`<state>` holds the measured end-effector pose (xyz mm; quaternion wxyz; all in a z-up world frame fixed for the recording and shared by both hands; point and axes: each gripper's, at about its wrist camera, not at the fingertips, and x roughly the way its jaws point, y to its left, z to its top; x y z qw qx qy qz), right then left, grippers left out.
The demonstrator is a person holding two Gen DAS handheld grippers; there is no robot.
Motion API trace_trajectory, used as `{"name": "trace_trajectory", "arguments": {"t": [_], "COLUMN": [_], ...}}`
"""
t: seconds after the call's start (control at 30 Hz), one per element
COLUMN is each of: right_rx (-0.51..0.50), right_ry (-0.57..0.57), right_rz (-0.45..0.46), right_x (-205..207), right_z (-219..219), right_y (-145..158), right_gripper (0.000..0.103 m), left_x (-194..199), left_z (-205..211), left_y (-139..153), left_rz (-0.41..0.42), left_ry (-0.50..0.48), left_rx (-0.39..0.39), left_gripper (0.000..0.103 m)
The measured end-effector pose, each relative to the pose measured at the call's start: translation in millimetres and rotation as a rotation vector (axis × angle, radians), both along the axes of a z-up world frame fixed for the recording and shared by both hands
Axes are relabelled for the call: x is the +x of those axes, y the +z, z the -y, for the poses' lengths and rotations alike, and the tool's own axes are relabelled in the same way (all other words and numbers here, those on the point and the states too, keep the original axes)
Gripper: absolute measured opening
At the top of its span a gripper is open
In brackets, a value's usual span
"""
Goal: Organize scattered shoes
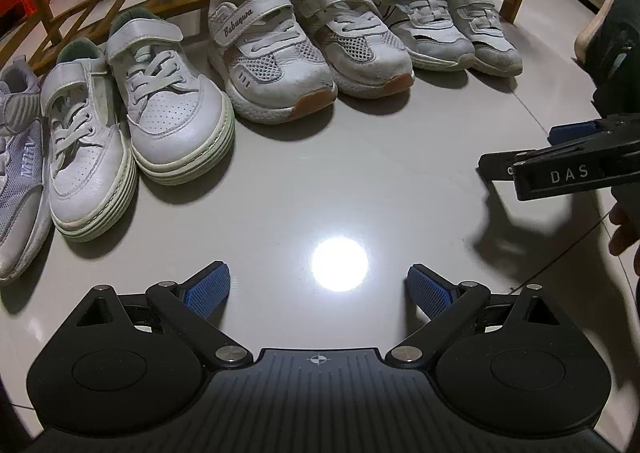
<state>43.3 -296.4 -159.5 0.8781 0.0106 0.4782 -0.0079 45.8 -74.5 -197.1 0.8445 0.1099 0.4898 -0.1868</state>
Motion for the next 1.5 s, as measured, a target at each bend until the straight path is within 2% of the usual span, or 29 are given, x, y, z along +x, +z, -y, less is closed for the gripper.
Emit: {"name": "trace_trajectory", "arguments": {"t": [0.43, 0.6, 0.83, 1.0, 1.27, 1.4, 1.5], "right_rx": [-0.002, 0.000, -0.002, -0.003, 0.046, 0.071, 0.084], "right_ry": [0.009, 0.026, 0.042, 0.068, 0.001, -0.033, -0.055], "right_rz": [-0.011, -0.054, -0.046, 0.028, 0.023, 0.020, 0.000], "right_x": [-2, 4, 11, 38, 114, 152, 174], "right_z": [-1, -1, 4, 12, 36, 48, 49], "right_y": [1, 3, 19, 61, 92, 108, 109], "right_gripper": [0.103, 0.103, 0.103, 0.103, 0.103, 0.101, 0.098], "left_x": [2, 5, 7, 8, 10, -7, 1], "left_z": [4, 4, 6, 8, 11, 23, 6], "left_y": [-3, -3, -4, -5, -7, -14, -6], "left_rz": [0.001, -0.005, -0.009, -0.011, -0.009, -0.009, -0.010], "left_ry": [0.002, 0.014, 0.018, 0.018, 0.018, 0.028, 0.030], "left_rx": [0.005, 0.006, 0.008, 0.011, 0.011, 0.011, 0.011], "left_gripper": [0.096, 0.097, 0.097, 0.096, 0.097, 0.097, 0.096]}}
